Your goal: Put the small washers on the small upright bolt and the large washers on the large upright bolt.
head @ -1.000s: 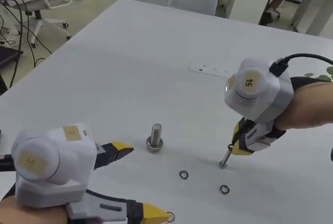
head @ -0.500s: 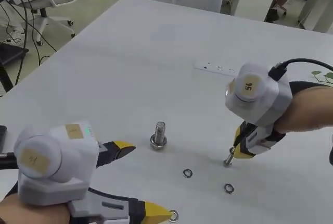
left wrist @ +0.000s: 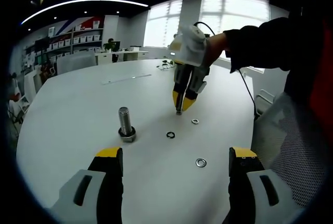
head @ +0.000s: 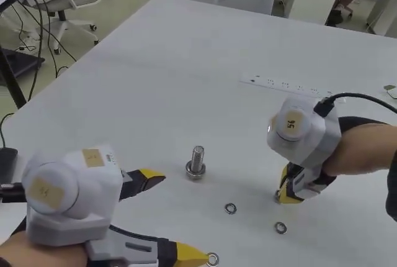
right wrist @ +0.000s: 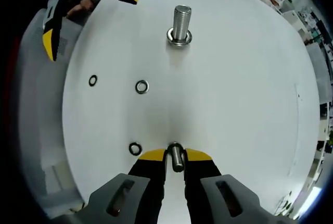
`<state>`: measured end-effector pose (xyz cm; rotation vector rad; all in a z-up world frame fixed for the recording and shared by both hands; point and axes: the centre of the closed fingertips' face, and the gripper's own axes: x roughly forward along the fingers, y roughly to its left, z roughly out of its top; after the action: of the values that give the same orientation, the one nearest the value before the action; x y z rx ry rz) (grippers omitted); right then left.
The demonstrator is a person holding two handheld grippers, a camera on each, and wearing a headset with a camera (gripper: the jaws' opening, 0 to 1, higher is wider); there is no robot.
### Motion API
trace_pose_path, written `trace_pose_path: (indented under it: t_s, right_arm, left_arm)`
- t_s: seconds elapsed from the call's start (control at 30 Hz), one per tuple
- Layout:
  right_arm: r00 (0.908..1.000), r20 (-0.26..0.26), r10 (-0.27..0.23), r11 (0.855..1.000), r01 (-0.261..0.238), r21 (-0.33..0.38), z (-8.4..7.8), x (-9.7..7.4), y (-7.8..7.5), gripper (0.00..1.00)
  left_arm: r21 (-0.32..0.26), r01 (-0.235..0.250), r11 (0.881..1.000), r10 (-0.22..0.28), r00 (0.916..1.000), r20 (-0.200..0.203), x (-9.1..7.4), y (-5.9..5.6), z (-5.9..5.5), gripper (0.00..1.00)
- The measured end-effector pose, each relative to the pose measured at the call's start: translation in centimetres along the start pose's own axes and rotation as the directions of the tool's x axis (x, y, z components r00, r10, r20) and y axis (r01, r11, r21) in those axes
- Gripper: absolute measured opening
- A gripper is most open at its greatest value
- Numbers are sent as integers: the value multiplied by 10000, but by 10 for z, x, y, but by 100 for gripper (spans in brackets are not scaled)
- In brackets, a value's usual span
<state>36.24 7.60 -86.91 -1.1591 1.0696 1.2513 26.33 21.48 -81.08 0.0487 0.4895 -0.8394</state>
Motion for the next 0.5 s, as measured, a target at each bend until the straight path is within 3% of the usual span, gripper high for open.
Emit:
trace_pose_path:
  t_s: [0.5]
  right_arm:
    - [10000,37,-8,10000,8,-86,2,7,-1,18]
  left_arm:
    - [-4,-97,10000,97,10000,-20,-1,0,-1,83]
